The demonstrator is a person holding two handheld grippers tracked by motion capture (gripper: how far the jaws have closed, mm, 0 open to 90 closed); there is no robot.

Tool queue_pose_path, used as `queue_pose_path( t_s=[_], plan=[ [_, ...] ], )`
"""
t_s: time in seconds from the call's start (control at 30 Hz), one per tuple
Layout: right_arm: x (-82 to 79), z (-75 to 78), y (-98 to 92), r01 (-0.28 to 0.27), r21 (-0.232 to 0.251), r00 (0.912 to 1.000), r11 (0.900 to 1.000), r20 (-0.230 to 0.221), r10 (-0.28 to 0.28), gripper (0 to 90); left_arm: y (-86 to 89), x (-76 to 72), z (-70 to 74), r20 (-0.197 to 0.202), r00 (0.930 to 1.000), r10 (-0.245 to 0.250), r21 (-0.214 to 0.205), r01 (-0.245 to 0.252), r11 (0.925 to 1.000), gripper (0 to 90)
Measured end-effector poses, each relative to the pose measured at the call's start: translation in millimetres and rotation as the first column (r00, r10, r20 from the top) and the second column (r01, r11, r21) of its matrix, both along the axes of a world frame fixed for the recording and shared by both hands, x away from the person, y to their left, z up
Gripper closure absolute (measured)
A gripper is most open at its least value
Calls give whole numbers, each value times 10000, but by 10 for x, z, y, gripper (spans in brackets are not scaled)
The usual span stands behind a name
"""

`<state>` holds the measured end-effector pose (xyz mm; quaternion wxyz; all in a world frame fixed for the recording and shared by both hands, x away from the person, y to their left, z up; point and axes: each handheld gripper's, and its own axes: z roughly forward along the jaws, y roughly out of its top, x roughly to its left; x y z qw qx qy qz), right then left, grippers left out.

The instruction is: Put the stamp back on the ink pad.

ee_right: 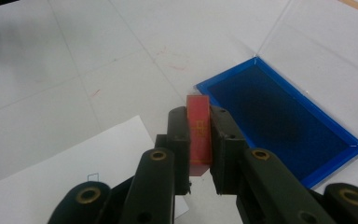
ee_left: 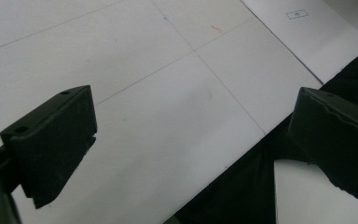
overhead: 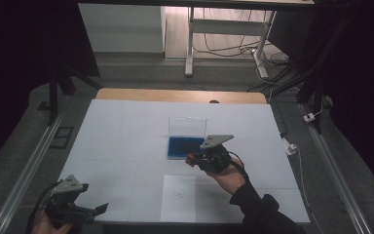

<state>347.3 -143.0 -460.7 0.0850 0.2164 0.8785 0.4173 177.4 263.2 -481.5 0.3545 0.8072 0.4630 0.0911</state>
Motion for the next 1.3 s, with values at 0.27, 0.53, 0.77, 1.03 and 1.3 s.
queue_pose_path(
  t_s=[0.27, 0.53, 0.77, 1.03, 1.3],
  plan=[
    [118, 5, 17, 40, 84, 9999, 10000, -156, -39, 798, 2, 2, -1, -12, 10000, 17, 10, -17, 10000, 15],
    [245, 4, 30, 287, -1, 9995, 9996, -94, -287, 798, 3, 4, -1, -30, 10000, 31, 3, -31, 10000, 15],
    [391, -8, 82, 506, -25, 9987, 9987, -49, -506, 798, 4, 3, -2, -24, 10000, 34, -13, -34, 10000, 15],
    [519, -50, 109, 704, -153, 9975, 9974, -97, -706, 798, 6, 3, -2, -25, 10000, 32, -22, -32, 10000, 15],
    [631, -68, 118, 953, -84, 9954, 9954, -131, -954, 798, 8, 5, -2, -44, 10000, 42, -36, -42, 10000, 16]
  ],
)
